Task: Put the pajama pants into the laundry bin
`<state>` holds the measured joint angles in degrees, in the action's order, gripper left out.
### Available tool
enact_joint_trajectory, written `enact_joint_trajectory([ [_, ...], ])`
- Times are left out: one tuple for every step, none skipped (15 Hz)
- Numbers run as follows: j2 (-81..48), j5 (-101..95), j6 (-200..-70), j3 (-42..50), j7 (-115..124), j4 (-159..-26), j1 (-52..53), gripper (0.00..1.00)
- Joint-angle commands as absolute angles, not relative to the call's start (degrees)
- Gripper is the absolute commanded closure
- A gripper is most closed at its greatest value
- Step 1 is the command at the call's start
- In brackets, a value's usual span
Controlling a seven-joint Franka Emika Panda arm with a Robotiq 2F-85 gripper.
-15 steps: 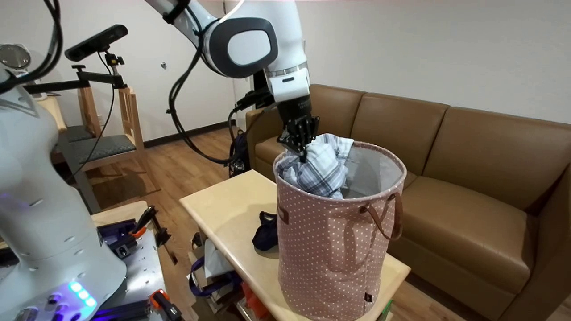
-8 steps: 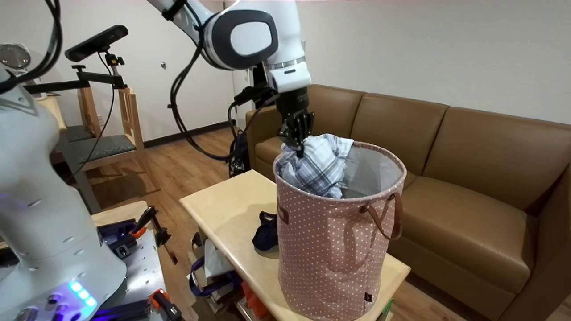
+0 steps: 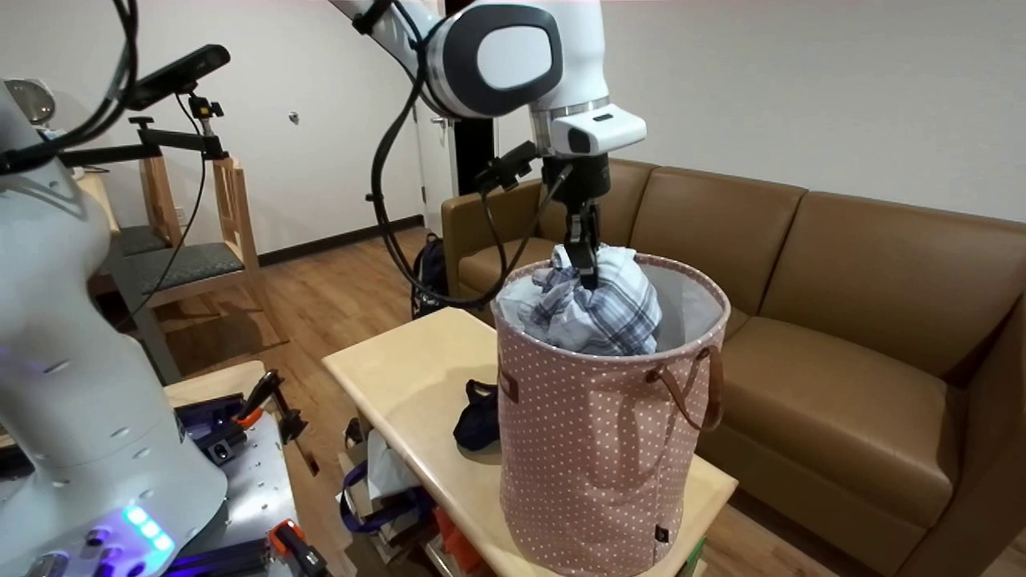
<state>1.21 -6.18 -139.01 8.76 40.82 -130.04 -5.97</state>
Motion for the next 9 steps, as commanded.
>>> enact_joint_trajectory([
  [1.1,-8.6,-140.6,7.5,41.3,-130.4,-6.0,0.95],
  [0.2,-12.1,-143.9,6.8,40.0,-130.2,-5.5,0.95],
  [-0.9,-11.3,-145.5,6.3,37.7,-129.5,-5.1,0.95],
  [-3.3,-13.4,-147.5,5.7,38.1,-128.0,-4.6,0.95],
  [-5.1,-16.4,-149.2,5.3,38.8,-127.3,-4.3,0.94],
  [-7.5,-17.1,-151.3,5.0,37.2,-126.7,-3.7,0.94],
  [-10.5,-18.7,-152.6,5.2,37.0,-125.6,-3.2,0.94],
  [-13.4,-17.0,-152.7,5.3,35.8,-124.6,-2.7,0.94],
  [-15.0,-15.8,-153.4,5.5,34.7,-124.3,-2.4,0.95],
])
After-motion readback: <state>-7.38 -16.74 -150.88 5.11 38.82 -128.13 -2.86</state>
